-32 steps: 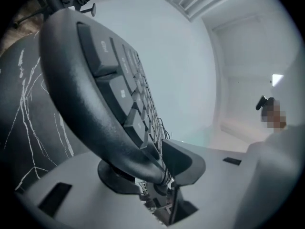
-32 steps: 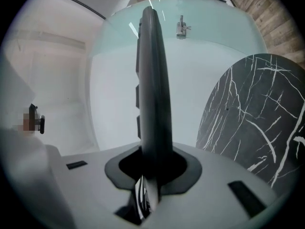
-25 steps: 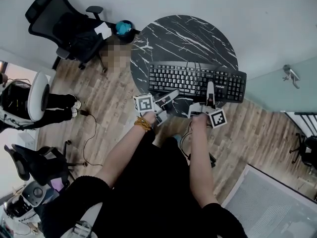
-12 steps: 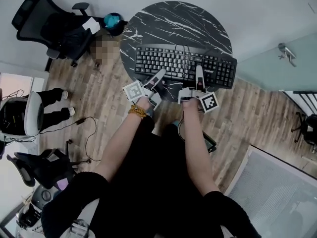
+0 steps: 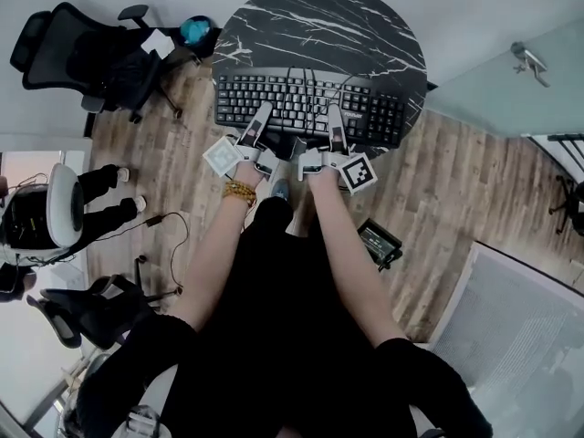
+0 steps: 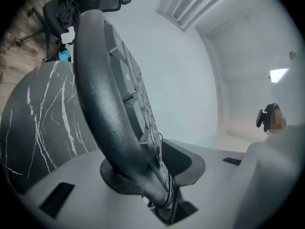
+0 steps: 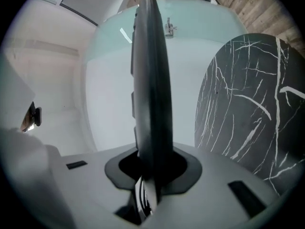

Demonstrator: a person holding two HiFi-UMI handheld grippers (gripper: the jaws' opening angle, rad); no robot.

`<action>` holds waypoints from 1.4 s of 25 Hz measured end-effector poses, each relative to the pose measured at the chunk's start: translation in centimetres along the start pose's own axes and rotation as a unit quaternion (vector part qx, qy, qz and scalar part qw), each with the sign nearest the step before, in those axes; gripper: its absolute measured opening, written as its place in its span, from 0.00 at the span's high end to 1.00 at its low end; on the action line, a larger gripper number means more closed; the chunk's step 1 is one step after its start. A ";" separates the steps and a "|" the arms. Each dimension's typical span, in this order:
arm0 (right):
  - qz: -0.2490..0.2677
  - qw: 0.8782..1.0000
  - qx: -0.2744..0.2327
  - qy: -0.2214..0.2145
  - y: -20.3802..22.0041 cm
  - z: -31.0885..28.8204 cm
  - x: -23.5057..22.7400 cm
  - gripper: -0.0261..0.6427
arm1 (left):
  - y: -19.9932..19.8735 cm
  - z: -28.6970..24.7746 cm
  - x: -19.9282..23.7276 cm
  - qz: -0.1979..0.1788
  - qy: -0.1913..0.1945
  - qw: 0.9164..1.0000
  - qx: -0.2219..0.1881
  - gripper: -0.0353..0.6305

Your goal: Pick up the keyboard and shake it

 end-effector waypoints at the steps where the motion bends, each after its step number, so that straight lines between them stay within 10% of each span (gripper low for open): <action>1: -0.003 1.000 -0.001 0.001 0.1 0.1 -0.1 0.83 | 0.0 0.1 0.1 -0.001 -0.002 1.000 0.000 0.75; 35: -0.030 1.000 -0.001 -0.001 0.8 0.4 -1.7 0.83 | -0.8 -0.8 1.4 -0.011 0.008 0.997 -0.075 0.78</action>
Point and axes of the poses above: the fingertips, and each gripper's own axes: z backward along the fingers, x to its left, y out of its underside, the point moved 7 cm from there along z, backward along the fingers, and after that the axes turned 4 degrees about z, right-handed, at the moved point
